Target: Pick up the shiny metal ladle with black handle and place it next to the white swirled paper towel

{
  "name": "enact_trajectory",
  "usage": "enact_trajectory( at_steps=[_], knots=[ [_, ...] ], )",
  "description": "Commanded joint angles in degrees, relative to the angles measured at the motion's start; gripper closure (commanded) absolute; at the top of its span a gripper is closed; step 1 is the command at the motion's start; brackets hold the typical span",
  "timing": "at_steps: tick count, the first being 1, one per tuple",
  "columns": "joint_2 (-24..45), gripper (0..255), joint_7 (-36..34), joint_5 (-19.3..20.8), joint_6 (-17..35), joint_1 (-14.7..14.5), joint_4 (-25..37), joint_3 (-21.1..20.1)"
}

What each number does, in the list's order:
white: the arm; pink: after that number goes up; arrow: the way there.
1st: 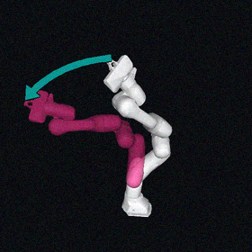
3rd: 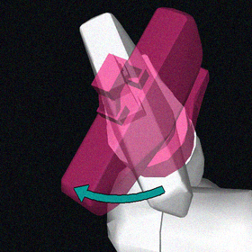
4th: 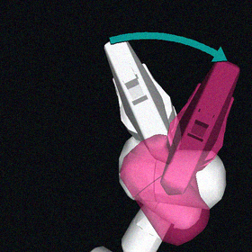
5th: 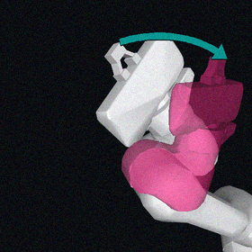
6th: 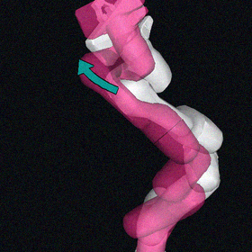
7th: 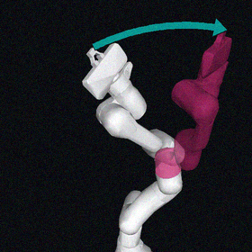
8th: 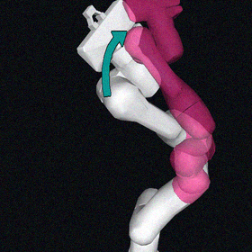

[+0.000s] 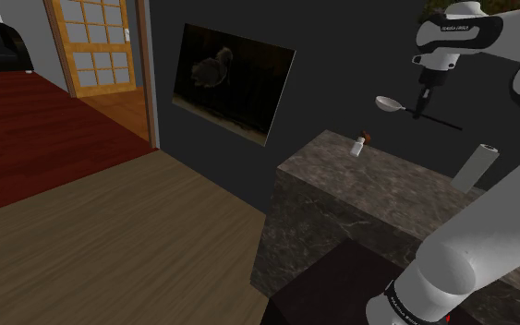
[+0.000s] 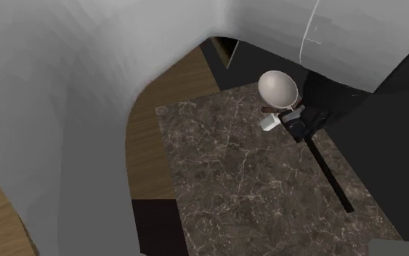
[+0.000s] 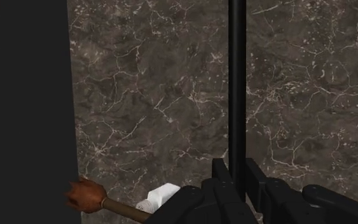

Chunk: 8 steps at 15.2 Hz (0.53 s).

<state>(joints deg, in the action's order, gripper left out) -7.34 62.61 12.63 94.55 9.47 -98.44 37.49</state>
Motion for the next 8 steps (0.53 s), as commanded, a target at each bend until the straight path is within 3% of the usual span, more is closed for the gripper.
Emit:
enact_trajectory(
  at_steps=[1,8],
  knots=[
    [0.0,255,2.7,0.1,0.4,1.1,0.1,1.5],
    [4.0,255,14.2,-2.8,1.9,5.4,3.6,8.5]
  ],
)
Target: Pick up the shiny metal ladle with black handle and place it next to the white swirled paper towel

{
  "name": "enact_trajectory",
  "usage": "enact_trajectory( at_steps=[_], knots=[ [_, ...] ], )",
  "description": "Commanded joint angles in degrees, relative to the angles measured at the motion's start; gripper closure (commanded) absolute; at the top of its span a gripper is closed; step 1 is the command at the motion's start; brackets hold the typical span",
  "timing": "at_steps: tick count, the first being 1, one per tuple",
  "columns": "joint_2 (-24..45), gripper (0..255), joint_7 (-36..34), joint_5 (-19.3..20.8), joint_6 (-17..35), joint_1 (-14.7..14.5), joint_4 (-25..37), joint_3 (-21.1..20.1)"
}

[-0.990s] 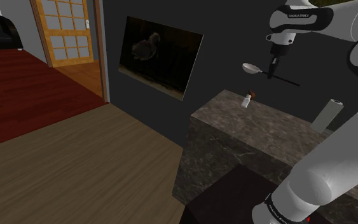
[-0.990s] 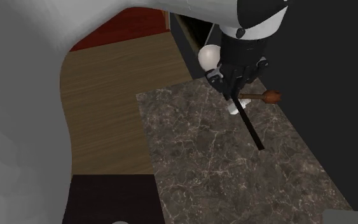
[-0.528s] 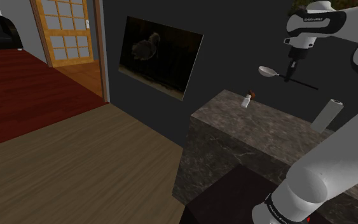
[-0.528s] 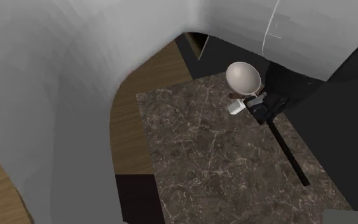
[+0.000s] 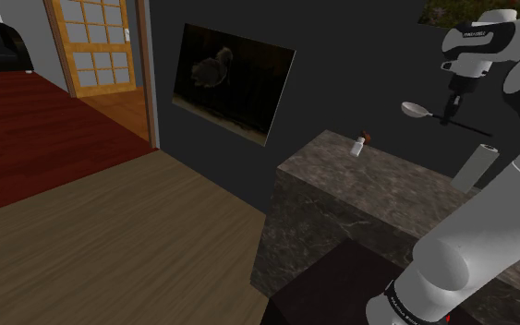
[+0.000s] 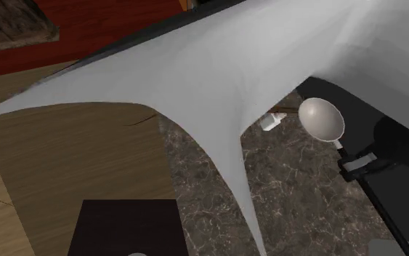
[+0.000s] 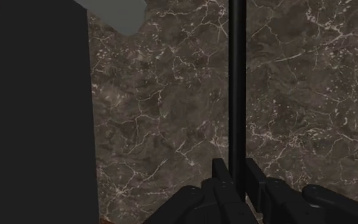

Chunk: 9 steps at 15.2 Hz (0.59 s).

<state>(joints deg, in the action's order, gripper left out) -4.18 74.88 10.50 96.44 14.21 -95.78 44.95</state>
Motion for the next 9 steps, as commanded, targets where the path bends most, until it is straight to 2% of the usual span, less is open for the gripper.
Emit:
enact_trajectory(
  at_steps=[1,5,9],
  knots=[
    [1.9,255,3.7,-1.5,0.2,1.4,1.7,2.1],
    [6.4,255,10.9,-5.5,0.6,4.7,5.2,5.7],
    [5.5,255,10.0,-4.7,3.8,4.5,1.4,5.4]
  ],
)
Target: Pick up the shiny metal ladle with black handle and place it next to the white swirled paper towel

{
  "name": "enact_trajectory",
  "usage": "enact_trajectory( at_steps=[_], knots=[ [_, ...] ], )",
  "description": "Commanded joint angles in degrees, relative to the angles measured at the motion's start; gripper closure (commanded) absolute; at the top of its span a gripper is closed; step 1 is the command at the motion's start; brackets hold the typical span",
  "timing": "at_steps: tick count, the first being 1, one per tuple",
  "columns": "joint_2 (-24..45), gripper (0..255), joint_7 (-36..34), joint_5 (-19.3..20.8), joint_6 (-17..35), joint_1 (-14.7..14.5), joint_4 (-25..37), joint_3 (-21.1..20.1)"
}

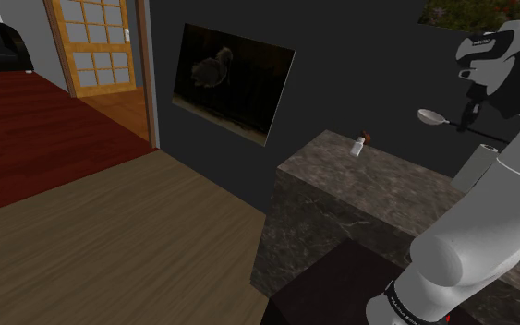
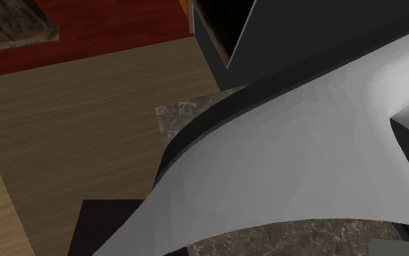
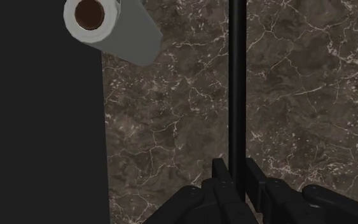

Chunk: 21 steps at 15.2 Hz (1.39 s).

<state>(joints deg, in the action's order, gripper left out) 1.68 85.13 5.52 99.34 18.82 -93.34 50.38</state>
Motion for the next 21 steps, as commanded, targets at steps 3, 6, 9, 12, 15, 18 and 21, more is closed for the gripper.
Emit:
enact_trajectory(
  at_steps=[3,6,9,12,15,18,21],
  knots=[
    [-0.8,255,-0.7,0.7,3.2,-0.2,-3.7,-0.1],
    [-1.1,255,-1.1,1.0,5.5,-0.3,-6.2,-0.2],
    [-1.1,255,-1.4,1.1,7.8,-0.3,-8.6,-0.2],
    [-1.0,255,-1.6,1.1,10.1,-0.2,-10.8,-0.1],
    [-0.7,255,-1.7,1.0,12.4,-0.2,-12.9,-0.1],
    [-0.3,255,-1.6,0.7,14.7,-0.1,-14.9,0.0],
    [0.3,255,-1.5,0.3,16.9,0.1,-16.8,0.1]
  ],
)
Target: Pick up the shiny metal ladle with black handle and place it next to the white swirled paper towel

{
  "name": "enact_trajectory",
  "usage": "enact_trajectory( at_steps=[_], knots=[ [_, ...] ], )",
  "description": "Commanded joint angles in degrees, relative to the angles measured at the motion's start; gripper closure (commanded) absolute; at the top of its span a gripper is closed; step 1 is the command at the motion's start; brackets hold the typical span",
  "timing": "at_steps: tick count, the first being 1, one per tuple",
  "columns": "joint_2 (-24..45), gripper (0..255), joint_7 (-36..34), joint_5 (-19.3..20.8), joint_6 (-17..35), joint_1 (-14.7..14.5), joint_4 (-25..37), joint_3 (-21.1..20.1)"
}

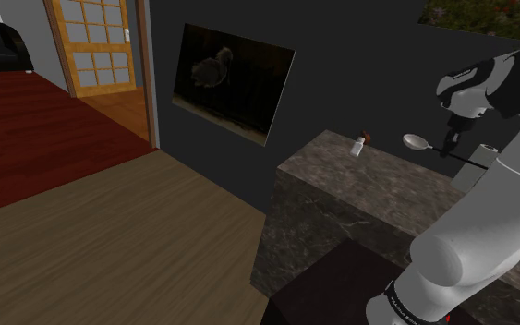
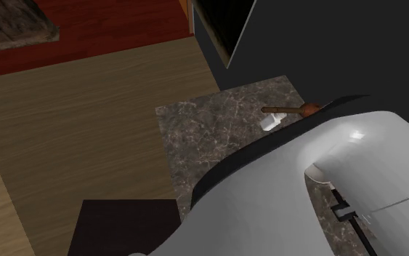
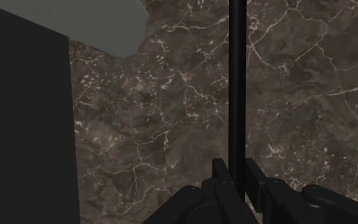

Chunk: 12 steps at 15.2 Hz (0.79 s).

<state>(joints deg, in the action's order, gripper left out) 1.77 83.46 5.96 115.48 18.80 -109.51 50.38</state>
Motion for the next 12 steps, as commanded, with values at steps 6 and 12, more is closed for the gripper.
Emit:
enact_trajectory(
  at_steps=[6,12],
  knots=[
    [1.9,255,0.7,-1.5,5.3,0.5,-3.9,0.1],
    [4.3,255,1.7,-3.5,9.8,1.0,-6.8,0.0]
  ],
)
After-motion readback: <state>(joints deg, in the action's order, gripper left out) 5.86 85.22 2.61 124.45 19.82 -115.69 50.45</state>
